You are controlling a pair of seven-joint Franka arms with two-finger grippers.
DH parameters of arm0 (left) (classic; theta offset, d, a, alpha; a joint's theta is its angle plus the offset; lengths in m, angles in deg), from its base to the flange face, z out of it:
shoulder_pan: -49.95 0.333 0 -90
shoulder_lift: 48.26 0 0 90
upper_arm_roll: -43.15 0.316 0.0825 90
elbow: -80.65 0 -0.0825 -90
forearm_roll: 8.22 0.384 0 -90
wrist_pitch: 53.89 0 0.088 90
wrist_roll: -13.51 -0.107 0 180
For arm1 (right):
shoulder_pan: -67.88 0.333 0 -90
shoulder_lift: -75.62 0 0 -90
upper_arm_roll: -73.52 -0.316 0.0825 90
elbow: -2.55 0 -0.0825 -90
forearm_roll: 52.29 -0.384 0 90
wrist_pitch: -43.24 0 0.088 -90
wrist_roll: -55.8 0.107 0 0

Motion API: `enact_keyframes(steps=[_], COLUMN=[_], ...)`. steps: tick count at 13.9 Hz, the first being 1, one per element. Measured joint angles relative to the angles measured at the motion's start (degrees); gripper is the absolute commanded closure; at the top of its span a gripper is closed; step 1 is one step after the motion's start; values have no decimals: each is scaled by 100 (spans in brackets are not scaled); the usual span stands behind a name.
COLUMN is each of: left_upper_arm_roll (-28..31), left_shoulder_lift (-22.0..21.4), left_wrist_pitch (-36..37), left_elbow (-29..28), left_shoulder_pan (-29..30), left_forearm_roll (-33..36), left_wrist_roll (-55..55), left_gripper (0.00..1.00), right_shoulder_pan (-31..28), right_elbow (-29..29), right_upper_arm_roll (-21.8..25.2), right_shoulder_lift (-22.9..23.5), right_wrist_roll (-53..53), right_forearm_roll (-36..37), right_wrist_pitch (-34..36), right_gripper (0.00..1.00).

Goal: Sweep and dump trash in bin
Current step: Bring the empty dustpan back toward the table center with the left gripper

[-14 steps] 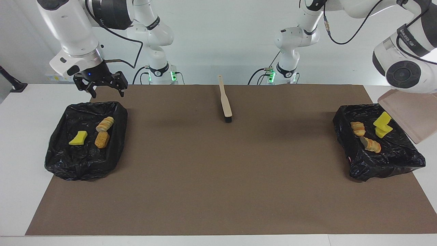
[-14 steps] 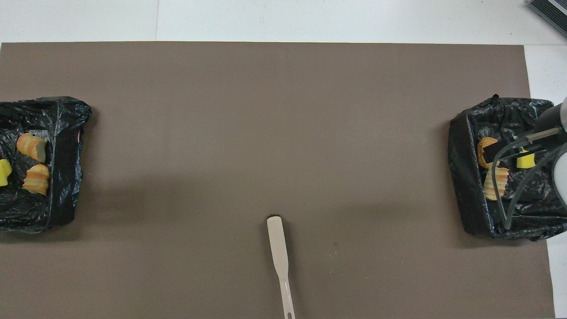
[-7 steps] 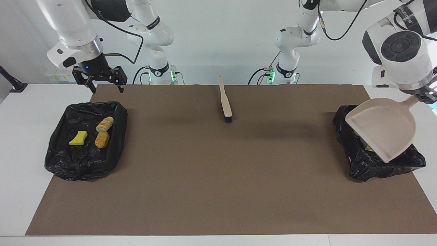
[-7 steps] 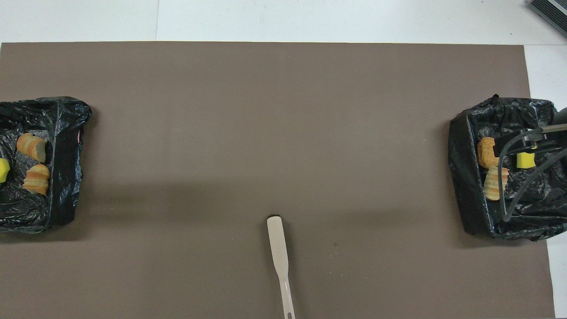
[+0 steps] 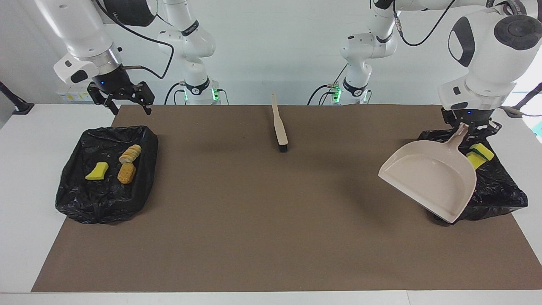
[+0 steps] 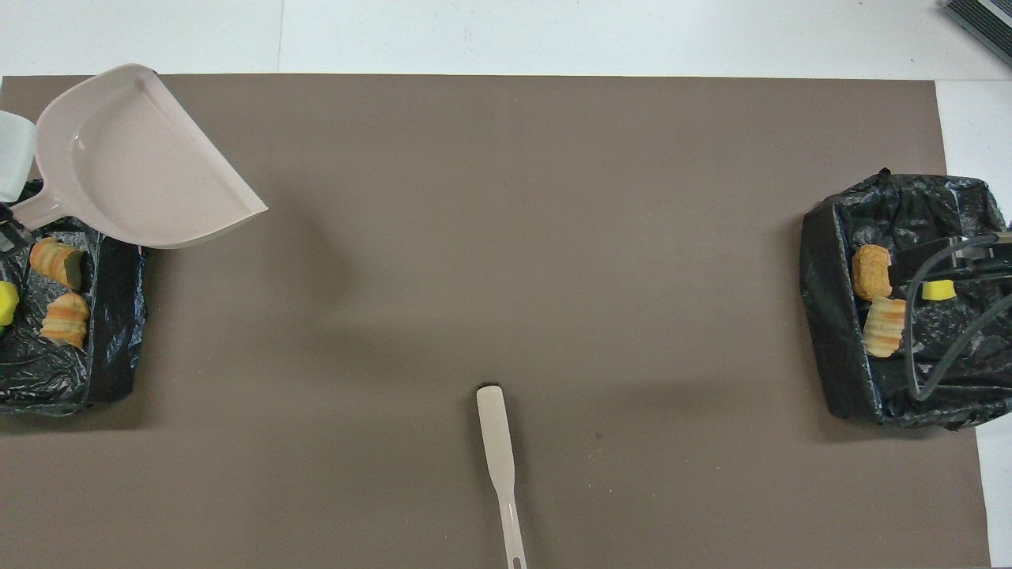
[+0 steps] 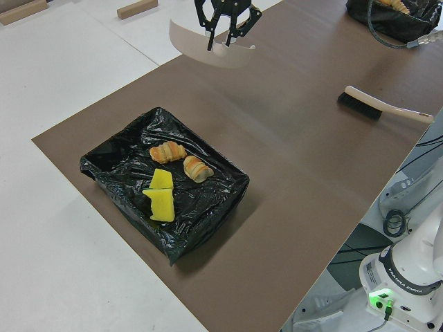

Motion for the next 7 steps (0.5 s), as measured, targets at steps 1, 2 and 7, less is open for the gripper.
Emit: enact_keyframes(steps=[1,2,7], left_upper_arm_roll=[-12,-26,-62], left_shoulder_lift=[-56,-112,-256], left_wrist_pitch=[-23,-46,-720], left_elbow=[-110,-232,-878], left_shoulder_pan=[-127,-266,-1097], left_forearm_roll=[-161,-377,-1035], left_wrist_roll=[446,941,3496], left_gripper=[100,100,100], right_shoulder_pan=[5,13,25], right_elbow=[12,17,18], right_upper_arm_roll=[-1,-2,-51], right_shoulder_lift=[-8,-15,-18], right_wrist_roll=[0,0,0], right_forearm_roll=[-2,-5,-8], right_wrist_pitch=[-5,-9,-18], right_gripper=[0,0,0])
